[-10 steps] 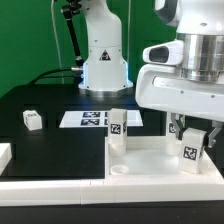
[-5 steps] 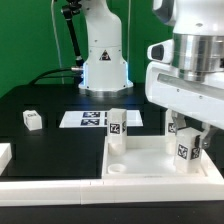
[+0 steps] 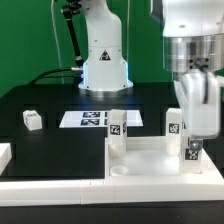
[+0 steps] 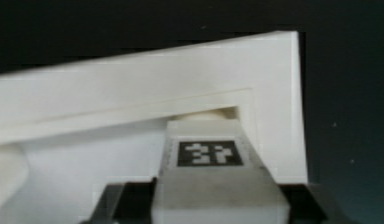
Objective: Assemble square table
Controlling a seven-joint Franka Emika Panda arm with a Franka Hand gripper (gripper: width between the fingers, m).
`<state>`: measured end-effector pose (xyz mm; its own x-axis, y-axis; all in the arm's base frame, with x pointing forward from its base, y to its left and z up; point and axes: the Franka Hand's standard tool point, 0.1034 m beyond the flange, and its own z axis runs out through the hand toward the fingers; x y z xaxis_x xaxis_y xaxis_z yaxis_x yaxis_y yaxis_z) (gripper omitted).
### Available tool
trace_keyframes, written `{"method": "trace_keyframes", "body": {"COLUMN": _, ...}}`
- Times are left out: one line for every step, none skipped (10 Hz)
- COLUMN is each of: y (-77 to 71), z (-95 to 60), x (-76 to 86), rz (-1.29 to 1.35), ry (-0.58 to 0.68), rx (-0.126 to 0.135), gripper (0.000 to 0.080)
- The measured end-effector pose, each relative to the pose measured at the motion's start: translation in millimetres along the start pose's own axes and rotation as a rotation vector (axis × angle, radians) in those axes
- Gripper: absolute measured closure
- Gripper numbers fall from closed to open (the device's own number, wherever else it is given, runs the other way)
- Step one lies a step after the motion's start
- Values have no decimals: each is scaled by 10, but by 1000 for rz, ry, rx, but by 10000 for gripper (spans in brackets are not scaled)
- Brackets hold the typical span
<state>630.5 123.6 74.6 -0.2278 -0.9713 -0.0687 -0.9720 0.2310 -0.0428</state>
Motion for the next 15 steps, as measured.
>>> {"method": "trace_keyframes", "body": {"y": -2, "z": 0, "x": 0, "rz": 43, "ry": 0, "rx": 0, "gripper": 508}}
{"method": "trace_keyframes", "body": {"y": -1, "z": 0, "x": -1, "rz": 85, "ry": 0, "rx": 0, "gripper": 508}}
{"method": "trace_keyframes", "body": {"y": 1, "z": 4, "x": -1, "rz": 85, "ry": 0, "rx": 0, "gripper": 402}}
{"method": "trace_keyframes", "body": {"y": 6, "z": 5, "x": -11, "rz": -3, "ry": 3, "rx": -1, "gripper": 402}}
{"method": "trace_keyframes", "body": {"y": 30, "z": 9, "x": -68, "rz": -139, "ry": 4, "rx": -2, "gripper": 265}}
{"method": "trace_keyframes", "body": {"y": 64, "z": 14, "x": -135, "rz": -281, "ry": 17, "rx": -2, "gripper": 174}}
{"method": "trace_keyframes", "body": {"y": 53, "z": 31, "x": -180, "rz": -536, "ry": 22, "rx": 34, "gripper": 157}}
{"method": "trace_keyframes", "body": {"y": 64, "z": 43, "x": -164, "rz": -574, "ry": 22, "rx": 30, "gripper": 157}}
{"method": "trace_keyframes", "body": {"y": 57, "z": 41, "x": -155, "rz": -647, "ry": 25, "rx": 30, "gripper": 151}}
{"method": "trace_keyframes", "body": {"y": 52, "z": 42, "x": -145, "rz": -757, "ry": 31, "rx": 28, "gripper": 151}}
{"method": "trace_keyframes", "body": {"y": 38, "z": 38, "x": -127, "rz": -841, "ry": 36, "rx": 30, "gripper": 151}}
{"method": "trace_keyframes", "body": {"y": -29, "z": 15, "x": -60, "rz": -1022, "ry": 52, "rx": 57, "gripper": 151}}
{"method": "trace_keyframes", "body": {"y": -48, "z": 7, "x": -28, "rz": -1201, "ry": 70, "rx": 64, "gripper": 151}}
{"method": "trace_keyframes", "body": {"y": -42, "z": 11, "x": -38, "rz": -1336, "ry": 84, "rx": 56, "gripper": 151}}
{"method": "trace_keyframes", "body": {"y": -51, "z": 14, "x": -35, "rz": -1443, "ry": 98, "rx": 61, "gripper": 151}}
